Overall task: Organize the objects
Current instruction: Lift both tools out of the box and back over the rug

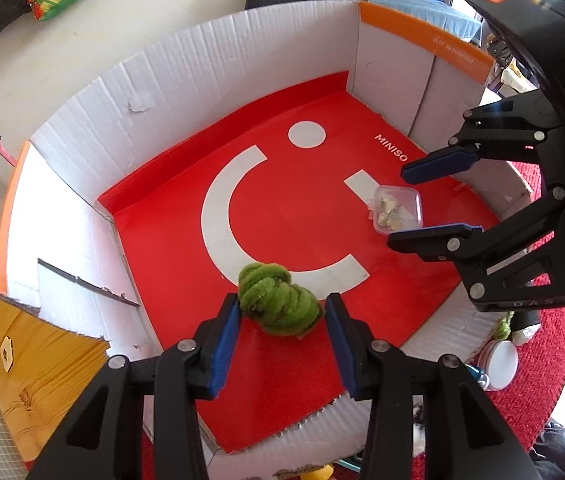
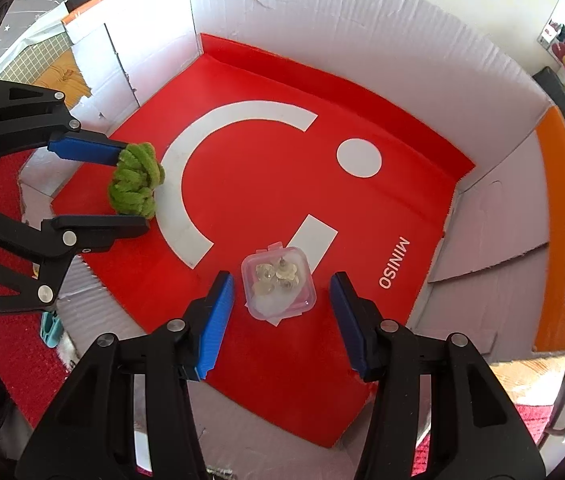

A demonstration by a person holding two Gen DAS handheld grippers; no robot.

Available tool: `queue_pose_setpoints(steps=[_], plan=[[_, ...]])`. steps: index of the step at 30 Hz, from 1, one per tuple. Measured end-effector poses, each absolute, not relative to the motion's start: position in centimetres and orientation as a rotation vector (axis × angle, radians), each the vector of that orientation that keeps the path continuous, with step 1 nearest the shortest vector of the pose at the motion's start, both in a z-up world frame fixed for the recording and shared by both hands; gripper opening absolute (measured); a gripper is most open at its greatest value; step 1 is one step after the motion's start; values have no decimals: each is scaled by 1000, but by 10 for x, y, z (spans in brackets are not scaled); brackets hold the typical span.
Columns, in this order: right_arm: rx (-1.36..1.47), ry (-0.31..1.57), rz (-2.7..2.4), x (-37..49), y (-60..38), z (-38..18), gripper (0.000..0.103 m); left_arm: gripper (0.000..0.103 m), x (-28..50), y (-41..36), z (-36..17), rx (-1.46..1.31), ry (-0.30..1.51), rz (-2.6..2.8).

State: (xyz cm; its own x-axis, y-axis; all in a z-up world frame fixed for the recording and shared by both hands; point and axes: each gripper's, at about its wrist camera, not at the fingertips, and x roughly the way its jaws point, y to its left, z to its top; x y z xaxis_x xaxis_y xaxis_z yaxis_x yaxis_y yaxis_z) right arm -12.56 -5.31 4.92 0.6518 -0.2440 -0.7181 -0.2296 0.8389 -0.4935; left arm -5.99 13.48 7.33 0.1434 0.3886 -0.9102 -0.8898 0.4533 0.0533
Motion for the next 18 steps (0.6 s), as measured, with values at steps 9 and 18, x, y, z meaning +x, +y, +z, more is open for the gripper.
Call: queue_pose_setpoints(steps=[9, 18], plan=[[-554, 780, 0, -173, -44, 83, 58, 50, -61, 122, 105, -553, 970, 999], [-502, 670, -24, -162, -29, 111, 65, 54, -61, 105, 132, -503, 812, 1020]])
